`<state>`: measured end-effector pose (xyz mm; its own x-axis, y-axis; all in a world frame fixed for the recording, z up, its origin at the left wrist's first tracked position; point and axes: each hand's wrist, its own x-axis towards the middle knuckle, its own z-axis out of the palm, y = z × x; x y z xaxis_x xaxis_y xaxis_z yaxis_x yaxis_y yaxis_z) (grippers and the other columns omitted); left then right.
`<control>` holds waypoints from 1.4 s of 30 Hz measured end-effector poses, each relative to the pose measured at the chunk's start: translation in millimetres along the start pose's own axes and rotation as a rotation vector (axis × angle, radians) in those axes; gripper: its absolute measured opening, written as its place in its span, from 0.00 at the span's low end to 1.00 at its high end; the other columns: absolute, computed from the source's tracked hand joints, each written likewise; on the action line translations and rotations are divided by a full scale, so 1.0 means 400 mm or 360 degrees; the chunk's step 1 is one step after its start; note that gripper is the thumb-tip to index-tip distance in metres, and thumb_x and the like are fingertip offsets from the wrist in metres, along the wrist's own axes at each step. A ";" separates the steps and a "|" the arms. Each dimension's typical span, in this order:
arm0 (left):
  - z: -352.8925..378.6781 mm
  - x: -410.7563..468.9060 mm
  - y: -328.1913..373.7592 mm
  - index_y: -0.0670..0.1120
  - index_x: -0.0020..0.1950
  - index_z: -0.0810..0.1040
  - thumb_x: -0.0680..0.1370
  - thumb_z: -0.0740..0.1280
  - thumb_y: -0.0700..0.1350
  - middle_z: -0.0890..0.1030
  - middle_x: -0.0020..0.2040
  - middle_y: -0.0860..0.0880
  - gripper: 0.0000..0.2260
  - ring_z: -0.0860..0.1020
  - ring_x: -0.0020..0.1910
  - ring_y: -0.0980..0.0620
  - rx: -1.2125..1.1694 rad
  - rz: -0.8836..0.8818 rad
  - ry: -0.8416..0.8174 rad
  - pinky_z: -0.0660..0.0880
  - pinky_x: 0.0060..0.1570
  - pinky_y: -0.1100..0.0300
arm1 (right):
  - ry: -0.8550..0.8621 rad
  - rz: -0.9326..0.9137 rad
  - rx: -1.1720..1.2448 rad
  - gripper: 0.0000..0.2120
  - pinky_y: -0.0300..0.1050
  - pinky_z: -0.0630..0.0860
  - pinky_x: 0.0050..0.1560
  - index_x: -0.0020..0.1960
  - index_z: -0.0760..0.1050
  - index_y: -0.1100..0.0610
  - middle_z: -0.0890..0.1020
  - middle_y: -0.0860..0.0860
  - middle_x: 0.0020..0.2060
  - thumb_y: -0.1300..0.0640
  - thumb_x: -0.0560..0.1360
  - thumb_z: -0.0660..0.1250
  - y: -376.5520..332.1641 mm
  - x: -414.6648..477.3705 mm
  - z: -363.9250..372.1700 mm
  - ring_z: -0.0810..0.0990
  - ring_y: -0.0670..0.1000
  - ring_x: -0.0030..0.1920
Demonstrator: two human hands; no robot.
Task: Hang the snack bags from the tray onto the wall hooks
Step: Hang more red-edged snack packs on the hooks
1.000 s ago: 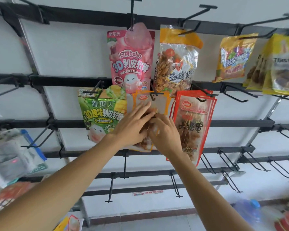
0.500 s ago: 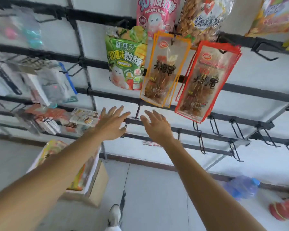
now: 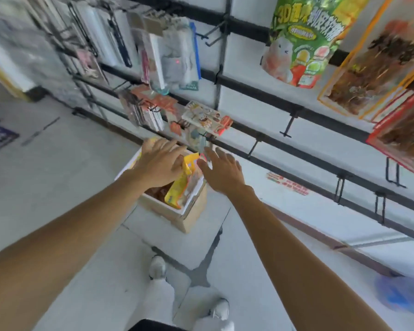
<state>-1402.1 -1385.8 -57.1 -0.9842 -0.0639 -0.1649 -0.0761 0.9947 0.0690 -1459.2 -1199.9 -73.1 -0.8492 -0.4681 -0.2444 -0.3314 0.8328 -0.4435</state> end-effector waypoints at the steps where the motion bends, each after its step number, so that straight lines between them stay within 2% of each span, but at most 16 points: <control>1: 0.011 -0.004 -0.027 0.57 0.78 0.60 0.78 0.53 0.55 0.57 0.80 0.51 0.26 0.56 0.78 0.45 -0.0033 -0.0042 -0.0036 0.46 0.72 0.38 | -0.0034 0.0001 0.0057 0.29 0.60 0.54 0.77 0.80 0.54 0.45 0.56 0.51 0.80 0.39 0.82 0.53 -0.016 0.019 0.028 0.55 0.57 0.79; 5: 0.071 0.007 -0.177 0.58 0.75 0.62 0.78 0.58 0.53 0.62 0.78 0.54 0.25 0.64 0.73 0.44 -0.0017 -0.0047 -0.0078 0.56 0.70 0.36 | -0.0139 0.0090 0.0192 0.28 0.58 0.59 0.75 0.79 0.57 0.47 0.61 0.51 0.79 0.43 0.81 0.58 -0.094 0.099 0.160 0.59 0.58 0.77; 9: 0.121 0.066 -0.337 0.56 0.76 0.62 0.78 0.58 0.52 0.64 0.77 0.52 0.25 0.66 0.72 0.43 0.0019 -0.0002 -0.0186 0.58 0.70 0.37 | -0.0242 0.0179 0.0245 0.26 0.58 0.62 0.73 0.77 0.62 0.48 0.66 0.52 0.76 0.43 0.81 0.58 -0.193 0.189 0.255 0.62 0.60 0.75; 12: 0.146 0.089 -0.422 0.53 0.73 0.66 0.76 0.58 0.50 0.73 0.70 0.50 0.24 0.73 0.66 0.41 -0.0056 0.0010 -0.0286 0.62 0.67 0.38 | -0.0300 0.0306 0.0370 0.29 0.60 0.66 0.70 0.76 0.61 0.47 0.71 0.53 0.72 0.42 0.77 0.57 -0.259 0.255 0.314 0.65 0.61 0.73; 15: 0.188 0.108 -0.497 0.49 0.69 0.70 0.75 0.63 0.46 0.80 0.52 0.50 0.21 0.78 0.54 0.42 -0.0144 0.0052 -0.0270 0.68 0.63 0.43 | -0.0302 0.0439 0.0553 0.35 0.60 0.77 0.58 0.77 0.56 0.48 0.80 0.57 0.55 0.45 0.71 0.57 -0.301 0.316 0.368 0.79 0.63 0.58; 17: 0.202 0.126 -0.552 0.49 0.71 0.69 0.75 0.64 0.44 0.80 0.49 0.49 0.24 0.79 0.52 0.43 -0.0201 0.0065 -0.0319 0.69 0.62 0.45 | -0.0347 0.0481 0.0599 0.34 0.57 0.80 0.50 0.78 0.55 0.50 0.79 0.56 0.49 0.48 0.73 0.59 -0.321 0.361 0.402 0.80 0.60 0.50; 20: 0.239 0.161 -0.619 0.48 0.72 0.70 0.76 0.64 0.42 0.81 0.57 0.46 0.23 0.79 0.56 0.42 -0.0283 0.0048 -0.0389 0.71 0.62 0.45 | -0.0418 0.0520 0.0618 0.35 0.54 0.77 0.48 0.78 0.56 0.49 0.79 0.56 0.52 0.47 0.72 0.59 -0.328 0.421 0.456 0.77 0.55 0.48; 24: 0.329 0.219 -0.691 0.50 0.73 0.70 0.78 0.63 0.42 0.81 0.60 0.46 0.22 0.80 0.51 0.46 -0.0539 -0.0065 -0.0415 0.75 0.55 0.49 | -0.0534 0.0601 0.0653 0.30 0.55 0.78 0.54 0.78 0.60 0.52 0.80 0.57 0.58 0.52 0.77 0.63 -0.320 0.536 0.569 0.80 0.59 0.54; 26: 0.386 0.260 -0.726 0.50 0.75 0.68 0.80 0.63 0.42 0.77 0.66 0.47 0.23 0.79 0.53 0.49 -0.0633 -0.0087 -0.0480 0.75 0.56 0.51 | -0.0632 0.0792 0.0944 0.23 0.53 0.77 0.57 0.74 0.66 0.57 0.80 0.61 0.60 0.54 0.81 0.63 -0.318 0.618 0.619 0.80 0.61 0.55; 28: 0.445 0.295 -0.763 0.51 0.77 0.64 0.80 0.63 0.42 0.72 0.71 0.48 0.25 0.77 0.60 0.49 -0.0744 -0.0159 -0.0602 0.74 0.58 0.52 | -0.0645 0.1147 0.1374 0.12 0.57 0.74 0.65 0.64 0.72 0.57 0.75 0.67 0.65 0.55 0.82 0.62 -0.323 0.692 0.658 0.76 0.66 0.64; 29: 0.476 0.314 -0.783 0.52 0.78 0.63 0.80 0.63 0.41 0.70 0.73 0.49 0.26 0.75 0.63 0.49 -0.0793 -0.0199 -0.0661 0.73 0.59 0.53 | -0.0603 0.1295 0.1481 0.11 0.59 0.73 0.67 0.63 0.73 0.57 0.76 0.67 0.65 0.55 0.82 0.62 -0.316 0.724 0.684 0.76 0.66 0.65; 33: 0.582 0.385 -0.842 0.53 0.79 0.60 0.80 0.63 0.41 0.67 0.75 0.48 0.28 0.71 0.68 0.48 -0.0816 -0.0335 -0.0702 0.69 0.61 0.56 | -0.0579 0.1434 0.1415 0.28 0.55 0.77 0.61 0.76 0.63 0.53 0.79 0.58 0.58 0.50 0.79 0.67 -0.275 0.811 0.806 0.80 0.60 0.57; 36: 0.650 0.413 -0.852 0.53 0.78 0.60 0.81 0.63 0.42 0.63 0.74 0.47 0.27 0.75 0.59 0.49 -0.0918 -0.0391 -0.0711 0.68 0.50 0.67 | -0.0633 0.1524 0.1336 0.33 0.50 0.75 0.50 0.77 0.60 0.53 0.76 0.52 0.47 0.50 0.77 0.69 -0.256 0.840 0.871 0.77 0.52 0.46; 38: 0.693 0.423 -0.853 0.53 0.78 0.62 0.80 0.65 0.41 0.62 0.72 0.46 0.27 0.74 0.51 0.53 -0.0942 -0.0422 -0.0638 0.65 0.42 0.71 | -0.0636 0.1573 0.1370 0.33 0.54 0.78 0.56 0.75 0.62 0.53 0.79 0.58 0.52 0.50 0.75 0.72 -0.252 0.858 0.909 0.79 0.56 0.52; 40: 0.716 0.422 -0.853 0.53 0.77 0.64 0.79 0.65 0.40 0.62 0.70 0.47 0.27 0.73 0.50 0.55 -0.0949 -0.0438 -0.0572 0.65 0.41 0.70 | -0.0573 0.1666 0.1468 0.38 0.58 0.77 0.61 0.76 0.60 0.51 0.79 0.57 0.56 0.50 0.71 0.75 -0.238 0.870 0.943 0.79 0.57 0.56; 42: 0.724 0.413 -0.850 0.53 0.76 0.64 0.78 0.65 0.40 0.62 0.70 0.48 0.27 0.73 0.50 0.55 -0.0999 -0.0447 -0.0537 0.67 0.42 0.67 | -0.0512 0.1762 0.1576 0.36 0.57 0.77 0.61 0.73 0.63 0.50 0.79 0.54 0.55 0.50 0.70 0.76 -0.229 0.877 0.962 0.79 0.56 0.55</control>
<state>-1492.5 -1711.3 -392.8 -0.8201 -0.1795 -0.5433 -0.4920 0.7060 0.5094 -1568.6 -1554.2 -449.9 -0.3114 0.0888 -0.9461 0.9053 0.3306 -0.2669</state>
